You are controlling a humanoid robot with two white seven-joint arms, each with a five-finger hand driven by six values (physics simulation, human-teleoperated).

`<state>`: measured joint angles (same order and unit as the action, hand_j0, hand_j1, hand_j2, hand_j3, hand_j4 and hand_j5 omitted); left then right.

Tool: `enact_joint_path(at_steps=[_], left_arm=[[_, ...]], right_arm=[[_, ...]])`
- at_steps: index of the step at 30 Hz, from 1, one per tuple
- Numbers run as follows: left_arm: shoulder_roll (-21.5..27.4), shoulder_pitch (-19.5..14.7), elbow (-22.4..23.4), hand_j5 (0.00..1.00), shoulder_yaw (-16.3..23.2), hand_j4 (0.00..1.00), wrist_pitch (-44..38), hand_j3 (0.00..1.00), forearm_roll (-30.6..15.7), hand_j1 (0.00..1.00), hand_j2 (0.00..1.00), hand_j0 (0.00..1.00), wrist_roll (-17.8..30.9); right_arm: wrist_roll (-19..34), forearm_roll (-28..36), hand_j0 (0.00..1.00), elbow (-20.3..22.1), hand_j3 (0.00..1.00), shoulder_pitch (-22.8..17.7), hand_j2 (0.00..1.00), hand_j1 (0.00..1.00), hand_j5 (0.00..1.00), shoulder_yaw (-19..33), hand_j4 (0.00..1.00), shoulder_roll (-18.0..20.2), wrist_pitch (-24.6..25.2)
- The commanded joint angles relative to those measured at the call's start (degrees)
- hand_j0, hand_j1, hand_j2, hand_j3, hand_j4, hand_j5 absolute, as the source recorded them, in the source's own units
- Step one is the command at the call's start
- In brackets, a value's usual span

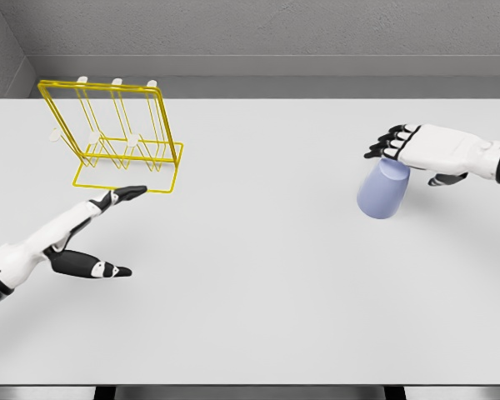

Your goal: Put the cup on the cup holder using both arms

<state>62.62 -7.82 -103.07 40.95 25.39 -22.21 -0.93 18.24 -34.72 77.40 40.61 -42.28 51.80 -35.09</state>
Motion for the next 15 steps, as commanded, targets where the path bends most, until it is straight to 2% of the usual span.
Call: enact_joint_path(at_steps=[1, 3, 6, 8, 10, 12, 15], left_arm=[[-2.23, 0.0, 0.5, 1.0, 0.27, 1.0, -2.98, 1.0, -0.47, 1.0, 1.0, 1.0, 0.23], [-3.64, 0.0, 1.12, 1.0, 0.98, 1.0, -3.07, 1.0, -0.38, 1.0, 1.0, 1.0, 0.23], [-3.64, -0.44, 0.95, 1.0, 1.68, 1.0, -2.8, 1.0, -0.91, 1.0, 1.0, 1.0, 0.23], [-3.64, -2.11, 0.51, 1.0, 4.05, 1.0, -2.98, 1.0, -6.97, 1.0, 1.0, 1.0, 0.32], [-3.64, -3.6, 0.42, 1.0, 5.81, 1.0, -3.24, 1.0, -13.38, 1.0, 1.0, 1.0, 3.04], [-3.82, -5.1, 0.33, 1.0, 6.08, 1.0, -7.11, 1.0, -19.27, 1.0, 1.0, 1.0, 5.68], [-5.49, -5.27, 0.42, 1.0, 6.6, 1.0, -7.29, 1.0, -20.33, 1.0, 1.0, 1.0, 6.82]], right_arm=[[-0.05, 0.09, 1.0, 0.12, 1.0, 0.0, 1.0, 1.0, 1.0, -0.17, 1.0, -0.47, 0.09], [-0.05, 0.0, 1.0, 0.29, 1.0, 0.0, 1.0, 1.0, 1.0, -0.17, 1.0, -0.56, 0.09], [-0.05, 0.0, 1.0, 2.93, 1.0, -0.09, 1.0, 1.0, 1.0, -0.17, 1.0, -0.56, 0.09], [0.04, 0.0, 1.0, 3.02, 1.0, -0.17, 1.0, 1.0, 1.0, -0.17, 1.0, -0.56, 0.09], [0.04, -0.09, 1.0, 4.24, 1.0, -0.35, 1.0, 1.0, 1.0, -0.26, 1.0, -0.47, 0.09], [0.04, -0.09, 1.0, 4.25, 1.0, -0.44, 1.0, 1.0, 1.0, -0.43, 1.0, -0.56, 0.09], [-0.05, -0.09, 1.0, 4.16, 1.0, -0.35, 1.0, 1.0, 1.0, -1.84, 1.0, -0.47, 0.09]])
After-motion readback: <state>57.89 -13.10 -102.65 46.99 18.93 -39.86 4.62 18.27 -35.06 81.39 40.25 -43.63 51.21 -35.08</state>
